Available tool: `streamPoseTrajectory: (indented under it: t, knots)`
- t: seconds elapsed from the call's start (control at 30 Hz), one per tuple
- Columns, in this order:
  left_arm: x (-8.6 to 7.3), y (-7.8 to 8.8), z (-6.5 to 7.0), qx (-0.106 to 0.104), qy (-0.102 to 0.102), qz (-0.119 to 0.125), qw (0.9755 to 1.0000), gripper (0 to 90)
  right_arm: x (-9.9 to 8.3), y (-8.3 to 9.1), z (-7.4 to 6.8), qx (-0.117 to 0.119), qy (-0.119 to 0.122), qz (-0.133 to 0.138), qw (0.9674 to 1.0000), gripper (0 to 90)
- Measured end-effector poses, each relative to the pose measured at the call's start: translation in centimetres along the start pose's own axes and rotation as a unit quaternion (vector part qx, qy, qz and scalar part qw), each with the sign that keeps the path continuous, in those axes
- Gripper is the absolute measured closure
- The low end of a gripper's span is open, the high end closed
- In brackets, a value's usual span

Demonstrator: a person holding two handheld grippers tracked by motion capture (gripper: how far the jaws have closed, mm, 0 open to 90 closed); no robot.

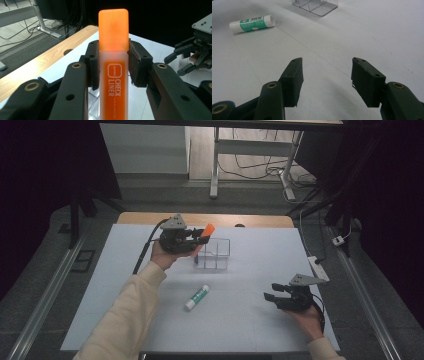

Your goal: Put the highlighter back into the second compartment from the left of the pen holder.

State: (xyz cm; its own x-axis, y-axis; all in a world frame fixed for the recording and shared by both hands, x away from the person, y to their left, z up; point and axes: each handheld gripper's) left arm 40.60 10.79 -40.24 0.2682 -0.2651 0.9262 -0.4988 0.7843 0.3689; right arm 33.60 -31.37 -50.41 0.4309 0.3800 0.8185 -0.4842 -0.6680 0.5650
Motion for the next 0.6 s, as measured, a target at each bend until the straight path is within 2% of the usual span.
streamPoseTrajectory:
  t: [0.6]
  knots:
    - [0.7, -1.8, -0.6, -0.002, 0.007, 0.006, 1.0000, 64.1, 0.0, 0.0, 0.1, -0.001, -0.001, 0.000, 1.0000, 42.5]
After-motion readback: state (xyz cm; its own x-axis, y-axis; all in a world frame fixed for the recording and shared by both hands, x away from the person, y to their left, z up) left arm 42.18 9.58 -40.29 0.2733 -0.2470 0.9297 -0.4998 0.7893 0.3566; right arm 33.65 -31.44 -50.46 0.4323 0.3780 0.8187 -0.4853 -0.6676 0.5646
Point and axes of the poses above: each handheld gripper's, and its own axes: y roughly backward along the jaws, x roughly out of its top, z roughly to its right, and after that the axes turned 1 degree about y, right-handed
